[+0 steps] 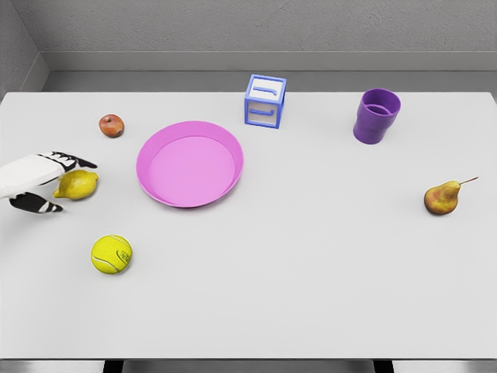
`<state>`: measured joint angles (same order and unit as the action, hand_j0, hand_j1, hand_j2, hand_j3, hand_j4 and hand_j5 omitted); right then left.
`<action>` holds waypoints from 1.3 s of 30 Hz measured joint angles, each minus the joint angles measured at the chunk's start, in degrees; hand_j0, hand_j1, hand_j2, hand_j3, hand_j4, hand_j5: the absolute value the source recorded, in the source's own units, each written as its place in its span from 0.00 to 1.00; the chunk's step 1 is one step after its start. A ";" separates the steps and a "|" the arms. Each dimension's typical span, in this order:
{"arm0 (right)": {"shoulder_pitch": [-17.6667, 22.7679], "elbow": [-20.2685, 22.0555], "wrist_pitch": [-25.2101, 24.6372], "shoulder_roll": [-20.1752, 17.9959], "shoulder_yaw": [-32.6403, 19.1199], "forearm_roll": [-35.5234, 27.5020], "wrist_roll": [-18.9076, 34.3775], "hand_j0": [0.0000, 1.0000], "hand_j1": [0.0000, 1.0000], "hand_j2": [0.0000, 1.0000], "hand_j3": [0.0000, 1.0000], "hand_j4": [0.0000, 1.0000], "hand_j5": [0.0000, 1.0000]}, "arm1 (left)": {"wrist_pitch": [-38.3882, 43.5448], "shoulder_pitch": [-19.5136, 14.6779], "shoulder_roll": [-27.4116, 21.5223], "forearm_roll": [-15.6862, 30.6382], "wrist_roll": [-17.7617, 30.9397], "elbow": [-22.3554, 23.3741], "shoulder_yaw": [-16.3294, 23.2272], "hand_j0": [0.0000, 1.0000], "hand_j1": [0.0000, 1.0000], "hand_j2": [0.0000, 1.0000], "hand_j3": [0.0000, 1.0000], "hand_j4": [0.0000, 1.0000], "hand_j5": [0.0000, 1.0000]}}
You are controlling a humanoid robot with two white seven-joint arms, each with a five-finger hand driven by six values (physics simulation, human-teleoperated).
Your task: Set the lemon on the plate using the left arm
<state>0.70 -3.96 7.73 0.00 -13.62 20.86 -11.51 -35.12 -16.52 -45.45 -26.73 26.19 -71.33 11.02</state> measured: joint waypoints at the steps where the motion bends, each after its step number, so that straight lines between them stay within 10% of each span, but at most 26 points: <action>1: 0.00 0.00 0.00 0.00 0.00 0.00 0.00 1.00 1.00 1.00 1.00 1.00 1.00 | 0.00 0.00 -0.20 -0.01 0.01 0.00 0.02 0.77 0.77 0.77 0.77 0.77 0.77; 10: 0.00 0.00 0.00 0.00 0.00 0.00 0.00 1.00 1.00 1.00 1.00 1.00 1.00 | 0.01 0.00 -0.28 0.16 0.00 -0.17 0.27 0.77 0.77 0.77 0.77 0.77 0.77; 18: 0.00 0.00 0.00 0.00 0.00 0.00 0.00 1.00 1.00 1.00 1.00 1.00 1.00 | 0.01 0.09 -0.40 0.09 0.02 -0.51 0.33 0.55 0.55 0.55 0.55 0.55 0.55; 39: 0.00 0.00 0.00 0.00 0.00 0.00 0.00 1.00 1.00 1.00 1.00 1.00 1.00 | -0.01 -0.09 -0.08 1.11 -0.46 -0.79 -1.18 0.54 0.54 0.54 0.54 0.54 0.54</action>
<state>0.70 -3.96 7.73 0.00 -13.62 20.86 -11.51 -35.13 -16.61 -45.53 -25.61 25.74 -72.12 9.84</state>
